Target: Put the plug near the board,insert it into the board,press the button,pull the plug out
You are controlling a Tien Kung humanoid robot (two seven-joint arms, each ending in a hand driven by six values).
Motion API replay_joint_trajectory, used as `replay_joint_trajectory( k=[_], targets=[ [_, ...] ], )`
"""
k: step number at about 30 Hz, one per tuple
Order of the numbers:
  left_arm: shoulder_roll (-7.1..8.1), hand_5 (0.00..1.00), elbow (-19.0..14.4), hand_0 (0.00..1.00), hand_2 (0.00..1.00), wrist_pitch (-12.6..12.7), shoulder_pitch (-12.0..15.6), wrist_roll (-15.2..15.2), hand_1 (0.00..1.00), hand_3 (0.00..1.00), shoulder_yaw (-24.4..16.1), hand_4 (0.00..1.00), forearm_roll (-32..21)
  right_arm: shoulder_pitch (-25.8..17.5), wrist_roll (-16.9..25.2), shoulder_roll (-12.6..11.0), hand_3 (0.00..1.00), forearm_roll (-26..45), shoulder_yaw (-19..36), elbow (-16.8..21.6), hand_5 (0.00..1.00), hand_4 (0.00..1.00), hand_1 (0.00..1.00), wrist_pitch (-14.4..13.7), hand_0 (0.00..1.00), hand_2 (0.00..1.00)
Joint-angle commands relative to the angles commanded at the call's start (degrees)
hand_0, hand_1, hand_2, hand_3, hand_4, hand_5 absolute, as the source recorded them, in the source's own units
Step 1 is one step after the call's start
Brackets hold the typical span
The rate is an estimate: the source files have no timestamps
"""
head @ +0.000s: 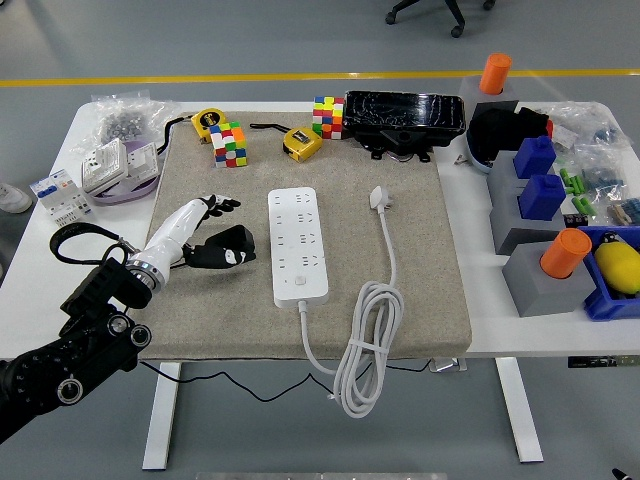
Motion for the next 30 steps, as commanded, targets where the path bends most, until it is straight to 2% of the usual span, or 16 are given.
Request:
replay_joint_trajectory(
  k=[6,7,12,13,18,19,21,30],
  targets=[
    [-0.61,0.198,1.1,0.709,0.687,-0.8,-0.6,1.4,0.694,0.702,0.0,0.998,0.2,-0.1,0.0,0.0,0.773,0.0,0.2,-0.1,0.684,0.998,0.729,0.0,0.755,0.740],
    [-0.68,0.120,1.1,0.521,0.561,-0.8,-0.7,1.3,0.579,0.594,0.1,0.886,0.1,-0.2,0.0,0.1,0.770,-0.1,0.2,-0.1,0.683,0.998,0.728,0.0,0.757,0.740],
    [-1.01,0.120,1.5,0.521,0.561,-1.4,-1.0,2.5,0.579,0.594,0.1,0.886,1.2,-0.3,0.0,0.1,0.770,-0.1,0.4,-0.2,0.683,0.998,0.728,0.0,0.757,0.740],
    [-1.03,0.010,1.5,0.346,0.525,-1.5,-1.0,2.7,0.457,0.568,0.1,0.768,1.5,-0.3,0.0,0.1,0.771,-0.1,0.5,-0.2,0.683,0.998,0.728,0.0,0.756,0.739],
    [-1.10,0.010,0.5,0.346,0.525,-2.5,-1.0,4.6,0.457,0.568,-0.4,0.768,3.3,-0.3,0.0,0.2,0.771,-0.2,0.8,-0.2,0.683,0.998,0.728,0.0,0.756,0.739],
    [-1.13,0.002,0.3,0.283,0.489,-2.7,-1.0,4.8,0.399,0.557,-0.4,0.715,3.5,-0.3,0.0,0.2,0.767,-0.2,0.9,-0.2,0.683,0.998,0.727,0.0,0.756,0.740],
    [-1.18,0.002,0.0,0.283,0.489,-2.7,-1.0,4.8,0.399,0.557,-0.5,0.715,3.7,-0.3,0.0,0.2,0.767,-0.3,1.0,-0.2,0.683,0.998,0.727,0.0,0.756,0.740],
    [-1.56,0.002,-0.7,0.267,0.477,-1.5,-2.1,1.5,0.390,0.557,-0.5,0.688,2.7,-0.3,0.0,0.3,0.767,-0.2,0.8,-0.1,0.683,0.998,0.727,0.0,0.755,0.740]
  ],
)
